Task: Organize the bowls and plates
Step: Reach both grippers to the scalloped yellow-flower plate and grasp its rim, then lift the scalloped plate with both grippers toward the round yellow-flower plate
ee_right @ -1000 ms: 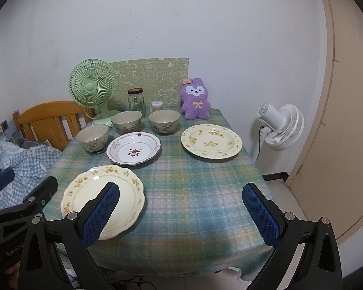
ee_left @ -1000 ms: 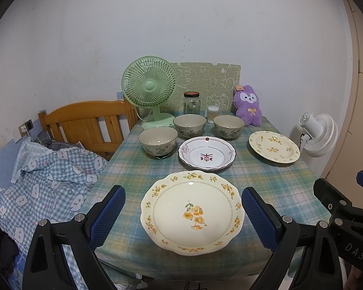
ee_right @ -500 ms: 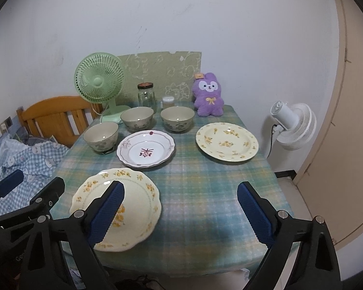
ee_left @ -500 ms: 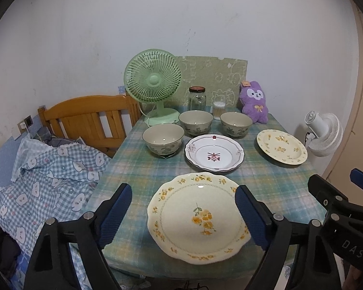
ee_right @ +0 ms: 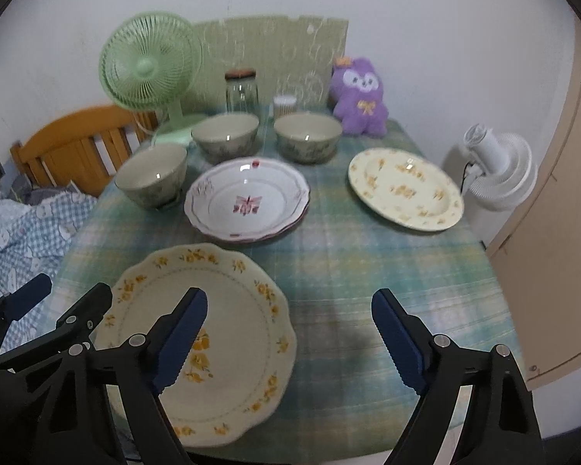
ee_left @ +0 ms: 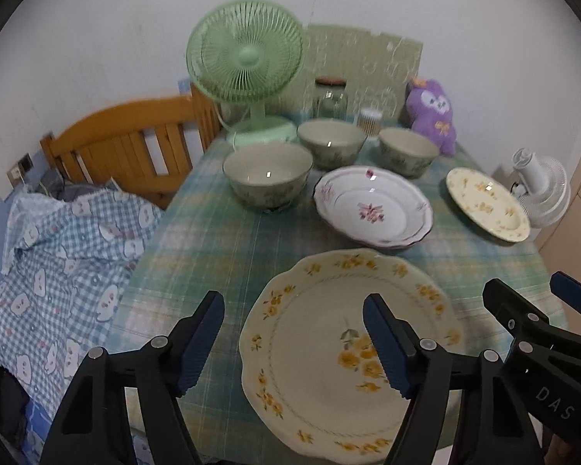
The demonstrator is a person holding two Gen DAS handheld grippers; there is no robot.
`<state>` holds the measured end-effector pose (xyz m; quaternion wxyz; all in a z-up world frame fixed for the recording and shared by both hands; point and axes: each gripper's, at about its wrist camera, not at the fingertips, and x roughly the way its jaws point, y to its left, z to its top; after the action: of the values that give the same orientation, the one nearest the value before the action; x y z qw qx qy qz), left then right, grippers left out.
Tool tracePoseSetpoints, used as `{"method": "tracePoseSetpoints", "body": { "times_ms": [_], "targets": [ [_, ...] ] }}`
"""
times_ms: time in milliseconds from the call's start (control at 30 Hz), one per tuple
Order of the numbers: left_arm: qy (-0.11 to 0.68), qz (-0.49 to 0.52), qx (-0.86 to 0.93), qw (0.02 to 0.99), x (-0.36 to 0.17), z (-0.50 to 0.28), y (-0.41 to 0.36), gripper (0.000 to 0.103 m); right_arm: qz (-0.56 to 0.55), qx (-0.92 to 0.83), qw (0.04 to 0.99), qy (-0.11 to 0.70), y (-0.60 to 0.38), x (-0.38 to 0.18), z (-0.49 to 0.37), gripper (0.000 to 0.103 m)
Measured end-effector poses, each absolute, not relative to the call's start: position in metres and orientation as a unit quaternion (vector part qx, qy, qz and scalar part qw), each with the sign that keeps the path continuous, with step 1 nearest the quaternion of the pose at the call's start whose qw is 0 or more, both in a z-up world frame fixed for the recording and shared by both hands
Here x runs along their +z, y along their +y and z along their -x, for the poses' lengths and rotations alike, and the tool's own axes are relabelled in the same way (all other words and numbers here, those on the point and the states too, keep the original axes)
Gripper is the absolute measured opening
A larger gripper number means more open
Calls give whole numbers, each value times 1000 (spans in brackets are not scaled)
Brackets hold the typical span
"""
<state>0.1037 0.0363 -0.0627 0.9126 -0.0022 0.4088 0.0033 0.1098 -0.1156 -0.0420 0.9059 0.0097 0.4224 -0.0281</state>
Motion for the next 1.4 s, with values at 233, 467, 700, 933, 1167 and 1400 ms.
{"method": "tracePoseSetpoints", "body": {
  "times_ms": [233,467,700,933,1167,1400],
  "targets": [
    [465,9,0,885,-105,-135,48,73,-5,-30,880,474,-100,-86,-146,85],
    [509,6,-15,860,-133,-157,49,67,-1,-34,853,521,-94,-119,-174,78],
    [537,9,-14,844,-144,-169,55,59,-7,-41,823,566,-95,-142,-179,65],
    [546,6,-21,838,-143,-171,54,58,-15,-52,814,579,-96,-144,-180,64],
    [549,-2,-31,835,-133,-173,42,58,-23,-71,809,583,-111,-132,-176,64],
    [541,-13,-55,839,-119,-174,6,58,-30,-95,813,574,-148,-116,-171,64]
  ]
}}
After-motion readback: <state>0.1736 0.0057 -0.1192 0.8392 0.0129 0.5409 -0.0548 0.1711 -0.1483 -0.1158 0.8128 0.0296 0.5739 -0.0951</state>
